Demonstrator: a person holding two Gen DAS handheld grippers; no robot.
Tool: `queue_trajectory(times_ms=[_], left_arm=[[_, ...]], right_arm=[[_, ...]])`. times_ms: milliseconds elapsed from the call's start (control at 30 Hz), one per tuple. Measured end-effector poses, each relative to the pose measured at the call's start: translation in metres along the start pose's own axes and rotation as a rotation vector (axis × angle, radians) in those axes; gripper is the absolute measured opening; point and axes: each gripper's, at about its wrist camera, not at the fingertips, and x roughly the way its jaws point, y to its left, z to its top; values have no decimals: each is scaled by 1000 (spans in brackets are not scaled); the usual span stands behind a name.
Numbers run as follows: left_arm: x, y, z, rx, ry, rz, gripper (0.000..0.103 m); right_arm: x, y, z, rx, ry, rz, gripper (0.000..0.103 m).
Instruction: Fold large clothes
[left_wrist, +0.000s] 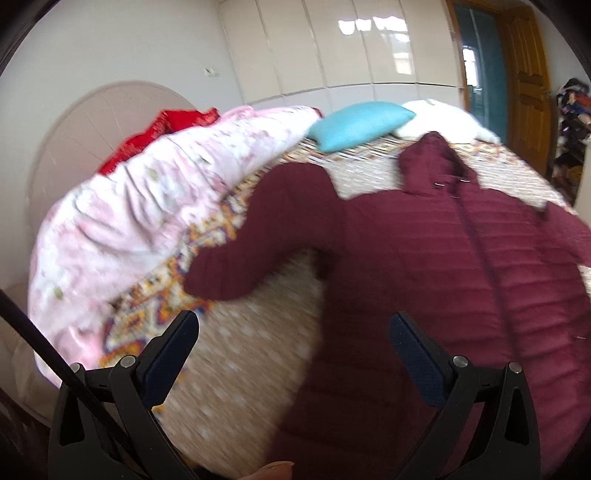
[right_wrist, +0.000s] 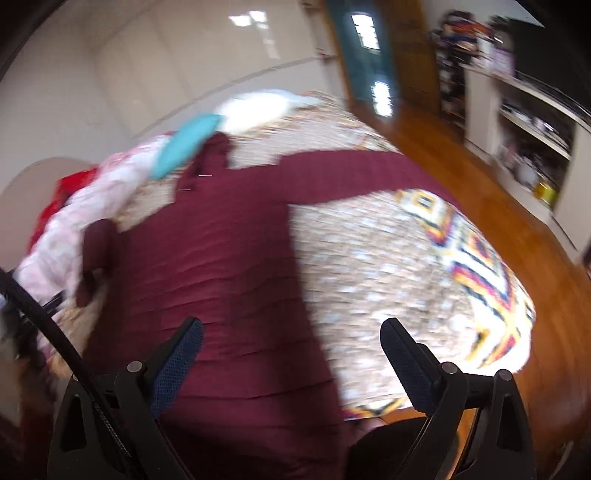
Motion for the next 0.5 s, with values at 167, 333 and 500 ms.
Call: queue_trajectory(times_ms=[167,333,500], left_arm=[[53,69,13,-111,57,6,103],[112,114,9,-217,154,-25,103],[149,121,-6,-323,253,-124,98]], right_arm=[[-8,88,-5,-152,-6,132,100],[36,140,1,-138,77,241,100],[79,174,7,-141,121,352,100]])
